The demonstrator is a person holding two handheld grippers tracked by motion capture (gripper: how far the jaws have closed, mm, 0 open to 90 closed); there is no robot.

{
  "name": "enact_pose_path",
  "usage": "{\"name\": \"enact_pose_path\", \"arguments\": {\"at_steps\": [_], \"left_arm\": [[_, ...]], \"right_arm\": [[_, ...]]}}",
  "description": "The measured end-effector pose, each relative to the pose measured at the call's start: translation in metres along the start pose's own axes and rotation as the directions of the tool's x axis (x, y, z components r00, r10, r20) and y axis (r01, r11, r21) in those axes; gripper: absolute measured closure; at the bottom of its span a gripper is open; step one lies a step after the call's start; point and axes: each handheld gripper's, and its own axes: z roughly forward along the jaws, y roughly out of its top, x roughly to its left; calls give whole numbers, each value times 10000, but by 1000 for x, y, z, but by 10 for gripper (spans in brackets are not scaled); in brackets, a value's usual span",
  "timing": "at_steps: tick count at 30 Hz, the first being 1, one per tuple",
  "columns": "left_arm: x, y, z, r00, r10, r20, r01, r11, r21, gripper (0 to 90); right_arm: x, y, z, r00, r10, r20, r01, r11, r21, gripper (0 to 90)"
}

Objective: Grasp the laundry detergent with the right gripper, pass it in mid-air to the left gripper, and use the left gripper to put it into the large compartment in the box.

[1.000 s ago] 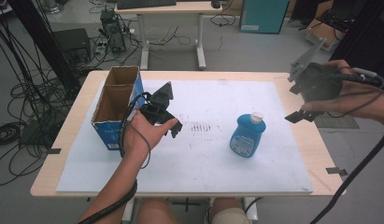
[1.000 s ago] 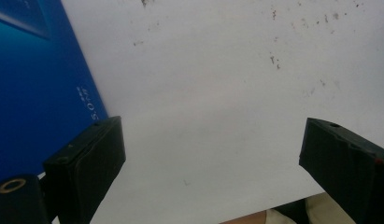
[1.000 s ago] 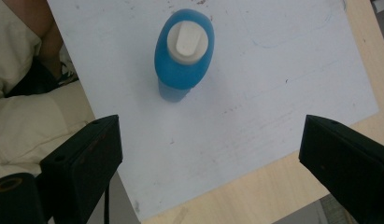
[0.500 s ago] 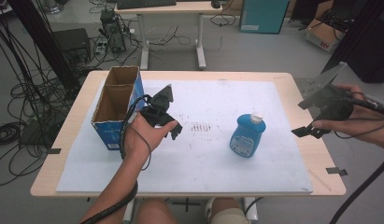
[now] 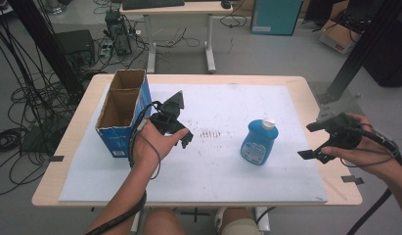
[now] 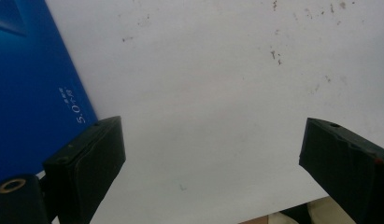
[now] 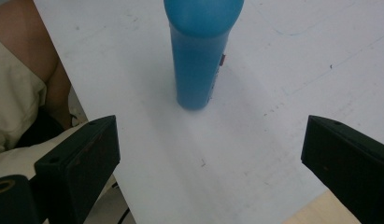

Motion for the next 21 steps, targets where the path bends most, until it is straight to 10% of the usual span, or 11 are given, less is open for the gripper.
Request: {"name": "enact_pose_path", "arguments": {"at_steps": [21], "left_arm": [[3, -1, 6, 10000, -34, -27, 34, 10000, 31, 73]], "right_arm": [[10, -30, 58, 9939, 1097, 105, -1061, 9782, -1786, 35]]}}
